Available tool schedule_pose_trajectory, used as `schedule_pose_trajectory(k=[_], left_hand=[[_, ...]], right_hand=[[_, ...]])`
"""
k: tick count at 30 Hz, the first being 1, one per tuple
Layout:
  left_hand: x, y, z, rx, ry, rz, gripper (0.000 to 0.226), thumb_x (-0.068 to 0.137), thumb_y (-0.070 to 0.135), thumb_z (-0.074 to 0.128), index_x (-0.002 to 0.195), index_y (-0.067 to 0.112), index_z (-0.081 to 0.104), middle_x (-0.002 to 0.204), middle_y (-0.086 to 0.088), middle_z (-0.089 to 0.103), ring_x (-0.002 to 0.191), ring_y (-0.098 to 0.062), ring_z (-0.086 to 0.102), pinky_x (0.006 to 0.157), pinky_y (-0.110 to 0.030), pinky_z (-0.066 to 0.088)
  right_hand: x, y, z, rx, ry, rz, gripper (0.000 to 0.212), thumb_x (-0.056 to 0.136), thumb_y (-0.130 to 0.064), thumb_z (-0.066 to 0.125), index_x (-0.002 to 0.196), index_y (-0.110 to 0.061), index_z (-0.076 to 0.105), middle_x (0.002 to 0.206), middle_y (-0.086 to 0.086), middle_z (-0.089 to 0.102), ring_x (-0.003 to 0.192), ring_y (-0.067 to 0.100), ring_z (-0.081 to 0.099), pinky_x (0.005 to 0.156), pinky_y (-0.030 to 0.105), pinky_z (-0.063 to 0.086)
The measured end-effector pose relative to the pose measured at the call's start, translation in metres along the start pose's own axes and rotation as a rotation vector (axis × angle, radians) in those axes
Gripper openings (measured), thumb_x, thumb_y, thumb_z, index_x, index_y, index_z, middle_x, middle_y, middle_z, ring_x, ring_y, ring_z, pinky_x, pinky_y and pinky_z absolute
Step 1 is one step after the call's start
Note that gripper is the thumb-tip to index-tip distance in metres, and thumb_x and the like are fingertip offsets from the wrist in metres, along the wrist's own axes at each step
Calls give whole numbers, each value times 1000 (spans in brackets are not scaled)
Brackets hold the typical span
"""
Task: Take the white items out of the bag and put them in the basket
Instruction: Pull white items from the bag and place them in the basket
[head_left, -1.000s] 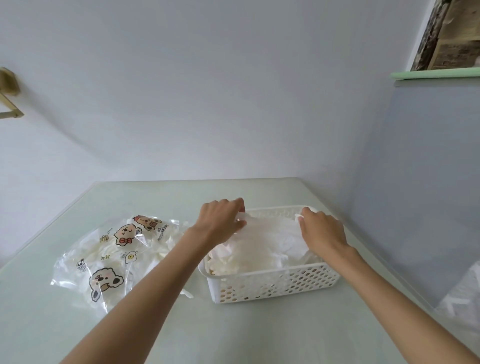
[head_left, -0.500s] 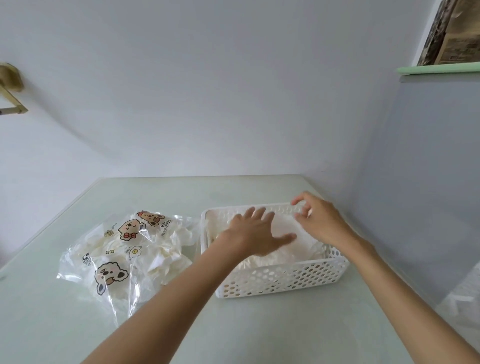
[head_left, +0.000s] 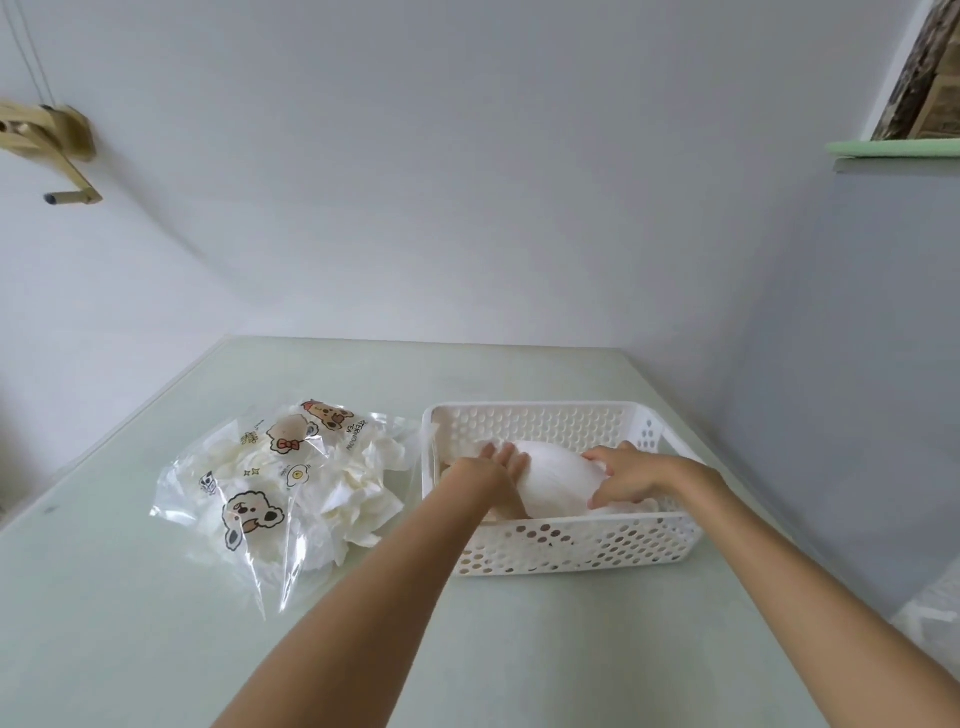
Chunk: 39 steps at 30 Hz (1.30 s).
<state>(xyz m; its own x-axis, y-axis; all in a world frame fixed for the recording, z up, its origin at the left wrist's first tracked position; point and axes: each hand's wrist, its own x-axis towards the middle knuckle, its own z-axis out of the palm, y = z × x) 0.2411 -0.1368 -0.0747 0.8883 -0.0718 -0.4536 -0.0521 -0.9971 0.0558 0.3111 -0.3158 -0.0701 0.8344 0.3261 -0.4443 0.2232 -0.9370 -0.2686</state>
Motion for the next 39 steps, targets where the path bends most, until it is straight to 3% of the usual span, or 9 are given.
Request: schedule_pose_trajectory(k=[3, 6, 9, 11, 15, 22, 28, 34, 39], left_hand=[[-22, -1, -16, -205, 133, 52, 100, 80, 69, 56, 154, 22, 7, 161, 1, 8, 147, -24, 12, 117, -49, 20], [-57, -12, -25, -413, 492, 150, 73, 85, 57, 60, 147, 27, 33, 152, 5, 35, 137, -18, 37, 111, -38, 32], [-102, -45, -15, -503, 813, 186, 24, 90, 40, 61, 114, 39, 60, 121, 21, 62, 108, -3, 60, 94, -32, 47], [-130, -77, 1, -528, 905, 102, 10, 86, 35, 67, 85, 44, 62, 100, 24, 66, 96, 0, 60, 86, -32, 49], [-149, -127, 25, -397, 684, -29, 33, 76, 25, 77, 64, 47, 56, 112, 21, 59, 113, -8, 49, 86, -28, 41], [-142, -160, 32, -371, 562, -58, 51, 77, 9, 66, 117, 40, 62, 140, 20, 44, 128, -8, 38, 83, -21, 30], [-132, -169, 39, -523, 567, -84, 51, 74, 24, 75, 118, 43, 56, 128, 24, 51, 116, 0, 50, 81, -22, 33], [-126, -177, 43, -615, 593, -50, 54, 73, 24, 75, 118, 46, 56, 120, 18, 54, 115, -4, 51, 85, -27, 42], [-125, -179, 42, -591, 637, -70, 54, 76, 24, 71, 123, 44, 53, 120, 12, 56, 118, -8, 51, 80, -27, 38]], right_hand=[[-15, 0, -10, 87, 26, -58, 73, 90, -21, 63, 150, -28, 21, 144, 8, 35, 112, 23, 51, 86, 26, 44], [-39, -4, -17, 42, 176, -105, 62, 93, -21, 59, 147, -28, 30, 141, 2, 43, 115, 19, 47, 97, 28, 38], [-67, -23, -15, -50, 488, -193, 43, 94, -25, 57, 135, -32, 48, 138, -5, 49, 128, 21, 41, 106, 36, 33], [-90, -54, 0, 79, 659, -361, 32, 92, -23, 59, 122, -33, 58, 123, -10, 58, 118, 16, 48, 101, 36, 37], [-118, -130, 43, 143, 815, -664, 15, 84, -23, 68, 94, -34, 69, 89, -16, 62, 90, 10, 52, 83, 29, 37], [-79, -202, 96, -384, 847, -716, 21, 56, -35, 88, 73, -30, 76, 65, -9, 59, 68, 18, 55, 69, 29, 25], [-57, -223, 93, -586, 838, -710, 17, 51, -33, 88, 56, -30, 72, 57, -10, 52, 61, 16, 53, 65, 27, 22], [-70, -201, 68, -122, 718, -740, 7, 86, -26, 68, 84, -23, 74, 82, -10, 60, 77, 9, 52, 69, 24, 33], [-70, -204, 55, 195, 731, -760, 7, 82, -21, 73, 75, -22, 73, 77, -13, 66, 67, 2, 60, 68, 30, 52]])
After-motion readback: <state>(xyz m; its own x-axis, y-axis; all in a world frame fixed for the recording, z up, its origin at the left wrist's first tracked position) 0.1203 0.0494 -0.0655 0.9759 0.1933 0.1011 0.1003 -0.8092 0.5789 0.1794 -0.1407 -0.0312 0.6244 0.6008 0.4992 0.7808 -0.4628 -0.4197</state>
